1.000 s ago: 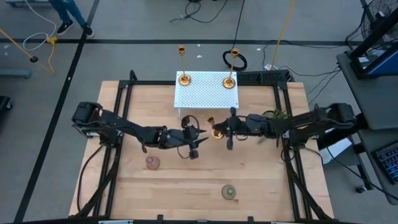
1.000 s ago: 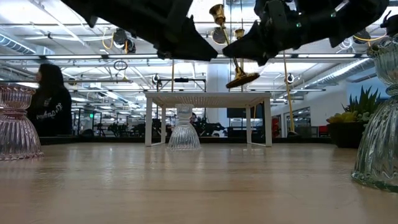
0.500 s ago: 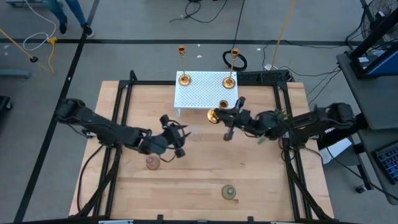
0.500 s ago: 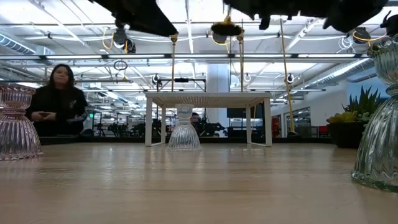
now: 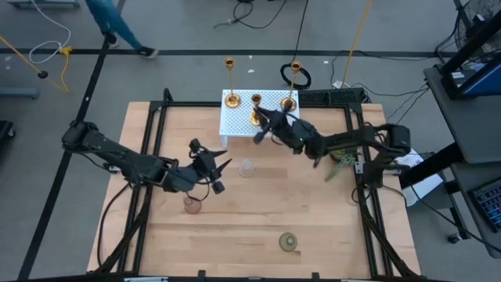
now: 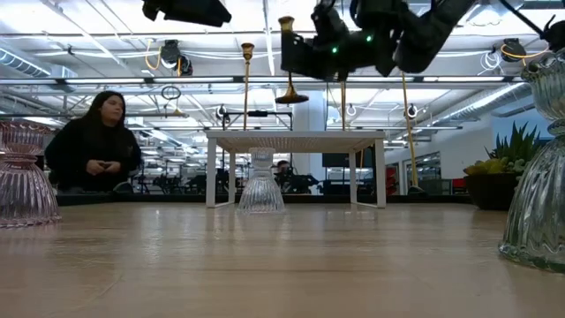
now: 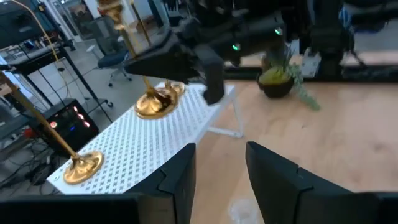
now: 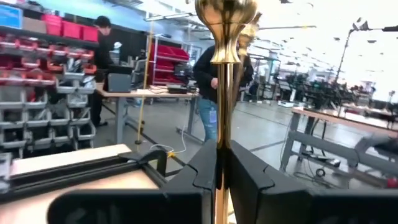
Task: Pick & Place candle stick holders
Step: Put the gold candle holder on the shelf aligned with the other gold candle holders
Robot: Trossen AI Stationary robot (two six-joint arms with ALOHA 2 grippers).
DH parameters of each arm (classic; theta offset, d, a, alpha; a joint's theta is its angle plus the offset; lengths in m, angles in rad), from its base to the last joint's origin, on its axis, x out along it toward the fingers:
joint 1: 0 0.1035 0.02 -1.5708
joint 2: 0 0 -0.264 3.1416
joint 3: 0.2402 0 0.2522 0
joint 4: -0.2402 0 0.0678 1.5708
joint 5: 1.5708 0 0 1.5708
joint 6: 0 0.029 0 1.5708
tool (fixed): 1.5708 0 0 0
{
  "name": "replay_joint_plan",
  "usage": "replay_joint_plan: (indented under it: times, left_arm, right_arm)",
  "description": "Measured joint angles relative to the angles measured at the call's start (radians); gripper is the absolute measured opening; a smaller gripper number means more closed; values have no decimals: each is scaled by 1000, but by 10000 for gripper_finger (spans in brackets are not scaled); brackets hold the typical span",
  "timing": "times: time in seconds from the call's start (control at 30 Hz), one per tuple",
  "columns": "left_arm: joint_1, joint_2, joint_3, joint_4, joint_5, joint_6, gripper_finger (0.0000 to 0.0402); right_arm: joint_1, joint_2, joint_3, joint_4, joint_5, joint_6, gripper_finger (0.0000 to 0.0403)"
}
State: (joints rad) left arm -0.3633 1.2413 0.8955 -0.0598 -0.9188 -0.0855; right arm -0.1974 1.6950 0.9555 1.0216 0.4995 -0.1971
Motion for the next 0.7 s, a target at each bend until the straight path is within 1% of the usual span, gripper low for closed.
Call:
replay_joint_plan:
  times: [0.17,0.23,0.37,0.7]
  left_arm:
    - [-5,0,0,-35,0,-5,147]
    - [-5,1,0,-49,0,-14,147]
    - [-4,1,0,-51,0,-26,147]
    - [-5,1,0,-58,1,-29,147]
  right_arm:
    - [-72,63,31,7,-11,70,15]
    - [-93,88,48,4,-29,76,15]
    - [-121,125,64,6,-30,72,15]
    - [-194,137,64,-4,-33,121,15]
